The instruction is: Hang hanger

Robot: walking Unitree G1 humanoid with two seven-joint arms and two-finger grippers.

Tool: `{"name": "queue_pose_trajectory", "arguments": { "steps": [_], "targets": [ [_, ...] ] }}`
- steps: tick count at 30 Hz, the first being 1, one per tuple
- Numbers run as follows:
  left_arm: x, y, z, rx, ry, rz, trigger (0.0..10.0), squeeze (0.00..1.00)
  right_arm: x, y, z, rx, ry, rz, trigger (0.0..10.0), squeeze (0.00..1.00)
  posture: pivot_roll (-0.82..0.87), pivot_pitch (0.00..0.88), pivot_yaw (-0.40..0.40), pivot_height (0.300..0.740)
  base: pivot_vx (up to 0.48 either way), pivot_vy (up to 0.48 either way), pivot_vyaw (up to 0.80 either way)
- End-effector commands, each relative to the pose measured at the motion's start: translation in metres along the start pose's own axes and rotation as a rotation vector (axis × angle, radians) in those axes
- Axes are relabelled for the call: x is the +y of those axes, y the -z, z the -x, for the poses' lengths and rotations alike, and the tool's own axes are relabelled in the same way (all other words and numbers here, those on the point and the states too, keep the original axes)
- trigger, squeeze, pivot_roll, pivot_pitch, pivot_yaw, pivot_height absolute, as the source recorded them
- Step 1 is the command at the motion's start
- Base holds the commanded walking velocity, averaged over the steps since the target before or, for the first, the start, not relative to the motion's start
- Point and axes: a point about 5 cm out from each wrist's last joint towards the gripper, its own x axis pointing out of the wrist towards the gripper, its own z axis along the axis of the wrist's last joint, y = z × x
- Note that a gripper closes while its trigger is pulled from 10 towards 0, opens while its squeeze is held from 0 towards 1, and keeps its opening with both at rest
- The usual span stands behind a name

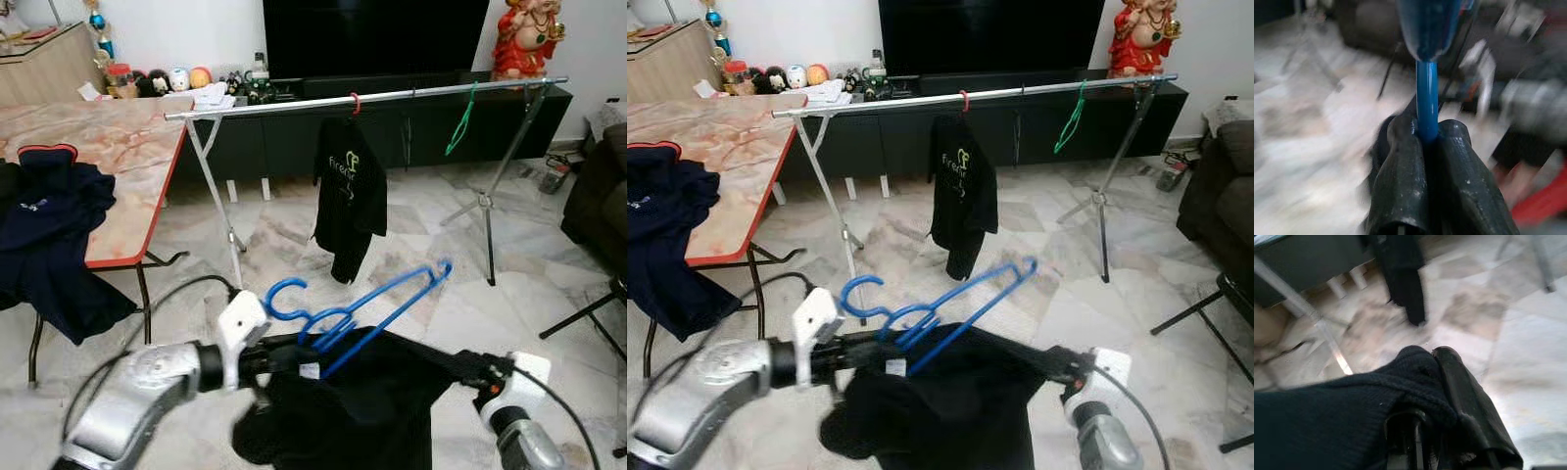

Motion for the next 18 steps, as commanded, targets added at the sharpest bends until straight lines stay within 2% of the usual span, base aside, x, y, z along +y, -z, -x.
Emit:
{"name": "queue_pose_trajectory", "arguments": {
  "steps": [1,2,4,5,6,8,10,12,13,15,17,18],
  "targets": [
    [-0.008,-0.015,-0.009,-0.077,0.035,0.015,10.0,0.0,0.01,0.003,-0.002,0.016,-0.058,0.024,0.0,0.0,-0.03,0.03,0.018,0.74,0.0,0.0,0.0],
    [-0.008,-0.015,-0.009,-0.077,0.035,0.015,10.0,0.0,0.01,0.003,-0.002,0.016,-0.058,0.024,0.0,0.0,-0.03,0.03,0.018,0.74,0.0,0.0,0.0],
    [-0.015,-0.021,-0.022,-0.145,0.045,0.059,10.0,0.0,0.018,0.008,-0.003,0.035,-0.106,0.028,0.0,0.0,-0.03,0.03,0.02,0.74,0.0,0.0,0.0],
    [-0.02,-0.029,-0.033,-0.211,0.05,0.084,10.0,0.0,0.026,0.013,-0.003,0.053,-0.158,0.035,0.0,0.0,-0.03,0.03,0.02,0.74,0.0,0.0,0.0],
    [-0.02,-0.029,-0.033,-0.211,0.05,0.084,10.0,0.0,0.026,0.013,-0.003,0.053,-0.158,0.035,0.0,0.0,-0.03,0.03,0.02,0.74,0.0,0.0,0.0],
    [-0.02,-0.038,-0.047,-0.279,0.003,0.12,10.0,0.0,0.038,0.019,-0.004,0.085,-0.232,0.048,0.0,0.0,-0.03,0.027,0.025,0.74,0.0,0.0,0.0],
    [-0.018,-0.041,-0.052,-0.293,-0.032,0.121,10.0,0.0,0.042,0.022,-0.003,0.098,-0.264,0.049,0.0,0.0,-0.03,0.027,0.025,0.74,0.0,0.0,0.0],
    [-0.014,-0.044,-0.059,-0.316,-0.108,0.122,10.0,0.0,0.05,0.026,-0.002,0.117,-0.323,0.055,0.0,0.0,-0.03,0.026,0.027,0.74,0.0,0.0,0.0],
    [-0.014,-0.044,-0.059,-0.316,-0.108,0.122,10.0,0.0,0.05,0.026,-0.002,0.117,-0.323,0.055,0.0,0.0,-0.03,0.026,0.027,0.74,0.0,0.0,0.0],
    [-0.009,-0.052,-0.062,-0.37,-0.182,0.149,10.0,0.0,0.054,0.03,-0.001,0.138,-0.374,0.056,0.0,0.0,-0.03,0.025,0.027,0.74,0.0,0.0,0.0],
    [0.0,-0.059,-0.063,-0.445,-0.29,0.232,10.0,0.0,0.057,0.032,0.0,0.164,-0.43,0.048,0.0,0.0,-0.02,0.025,0.028,0.74,0.0,0.0,0.0],
    [0.005,-0.062,-0.062,-0.478,-0.346,0.245,10.0,0.0,0.059,0.034,0.001,0.176,-0.449,0.05,0.0,0.0,-0.02,0.025,0.028,0.74,0.0,0.0,0.0]
  ]
}}
